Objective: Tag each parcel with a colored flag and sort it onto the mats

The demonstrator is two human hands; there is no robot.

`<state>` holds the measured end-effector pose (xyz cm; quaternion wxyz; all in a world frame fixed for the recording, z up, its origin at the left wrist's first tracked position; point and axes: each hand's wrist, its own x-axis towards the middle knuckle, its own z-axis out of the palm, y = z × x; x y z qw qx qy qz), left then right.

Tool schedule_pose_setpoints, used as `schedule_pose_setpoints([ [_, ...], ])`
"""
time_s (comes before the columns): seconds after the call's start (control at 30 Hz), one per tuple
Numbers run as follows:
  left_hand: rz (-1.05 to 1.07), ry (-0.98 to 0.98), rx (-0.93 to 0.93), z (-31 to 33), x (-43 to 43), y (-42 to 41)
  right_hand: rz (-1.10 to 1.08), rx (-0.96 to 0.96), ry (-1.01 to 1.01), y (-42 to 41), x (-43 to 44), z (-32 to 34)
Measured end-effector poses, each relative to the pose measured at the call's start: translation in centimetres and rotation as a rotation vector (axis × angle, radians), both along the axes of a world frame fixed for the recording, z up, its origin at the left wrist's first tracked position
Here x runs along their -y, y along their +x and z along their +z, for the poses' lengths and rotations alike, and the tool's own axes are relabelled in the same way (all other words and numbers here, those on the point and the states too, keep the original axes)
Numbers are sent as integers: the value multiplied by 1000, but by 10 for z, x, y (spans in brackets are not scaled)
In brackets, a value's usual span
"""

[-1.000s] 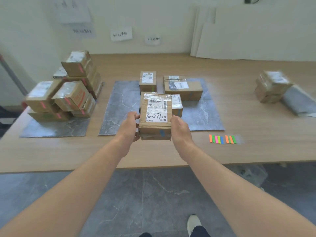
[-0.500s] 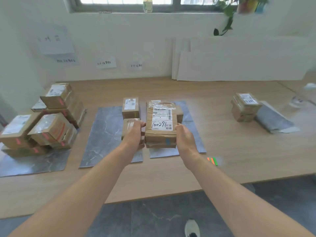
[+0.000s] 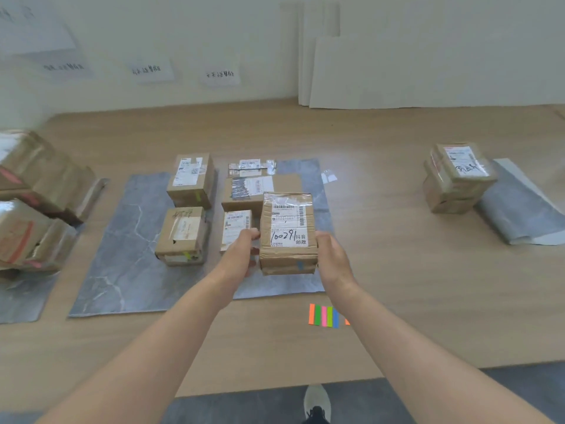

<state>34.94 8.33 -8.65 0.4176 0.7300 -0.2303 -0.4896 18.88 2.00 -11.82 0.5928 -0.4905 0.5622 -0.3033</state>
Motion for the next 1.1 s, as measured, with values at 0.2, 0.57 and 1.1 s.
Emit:
schedule_pose_setpoints([
  [0.2,-19,104,-42,-43,34,-4,18,26,142,-9,36,-39],
  [0.57,-73,169,-231,-92,60,-6,-5,-13,269,-2,68,-101],
  [1.1,-187,195,-136,-94,71,18,-129,8,286,0,72,-91],
])
